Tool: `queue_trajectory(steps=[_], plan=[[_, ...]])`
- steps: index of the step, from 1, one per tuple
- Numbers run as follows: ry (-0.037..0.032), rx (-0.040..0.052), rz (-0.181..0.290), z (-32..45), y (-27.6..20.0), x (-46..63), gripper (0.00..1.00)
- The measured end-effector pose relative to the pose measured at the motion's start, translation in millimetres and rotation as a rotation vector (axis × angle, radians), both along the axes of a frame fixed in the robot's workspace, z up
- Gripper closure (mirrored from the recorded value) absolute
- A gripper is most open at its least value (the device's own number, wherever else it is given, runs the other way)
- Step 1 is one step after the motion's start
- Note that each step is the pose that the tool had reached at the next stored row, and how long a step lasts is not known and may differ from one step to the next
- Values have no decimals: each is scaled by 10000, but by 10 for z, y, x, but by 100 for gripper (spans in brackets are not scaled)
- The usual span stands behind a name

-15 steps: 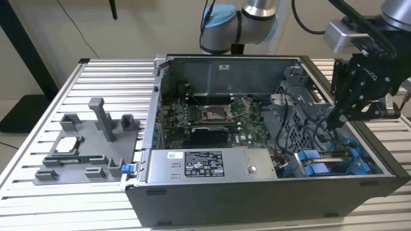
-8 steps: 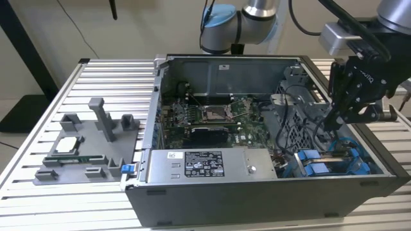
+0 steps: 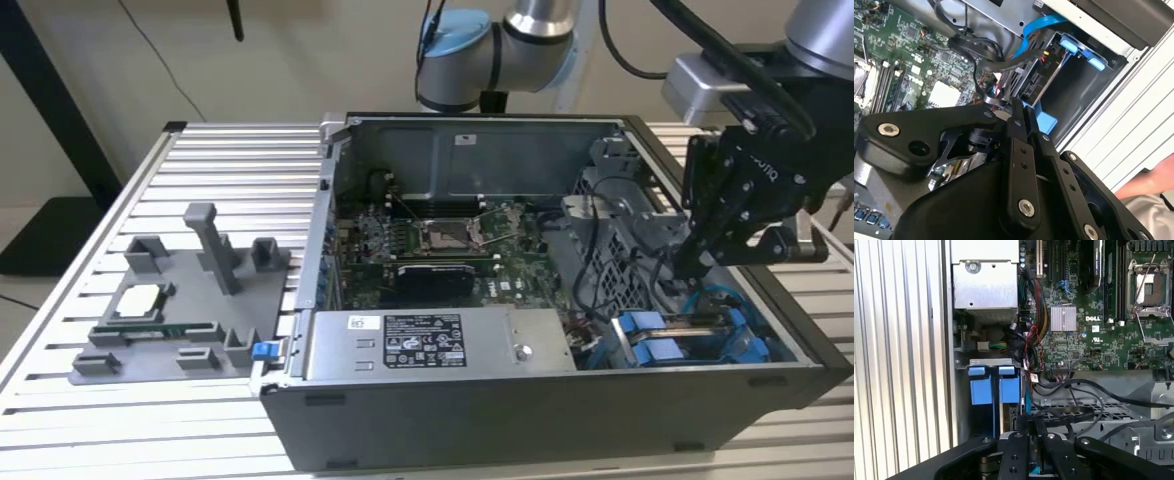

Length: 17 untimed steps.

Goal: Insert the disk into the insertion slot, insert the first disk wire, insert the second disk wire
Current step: 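Insert the second disk wire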

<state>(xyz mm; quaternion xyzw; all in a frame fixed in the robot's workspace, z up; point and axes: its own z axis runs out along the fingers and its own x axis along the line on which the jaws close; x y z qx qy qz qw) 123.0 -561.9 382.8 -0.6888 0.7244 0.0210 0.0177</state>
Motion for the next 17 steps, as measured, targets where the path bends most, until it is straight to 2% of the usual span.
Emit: queue_trajectory(steps=[10, 17], plan=[[-89, -1, 79, -32, -62, -8, 100], [-168, 0, 164, -55, -71, -8, 100]])
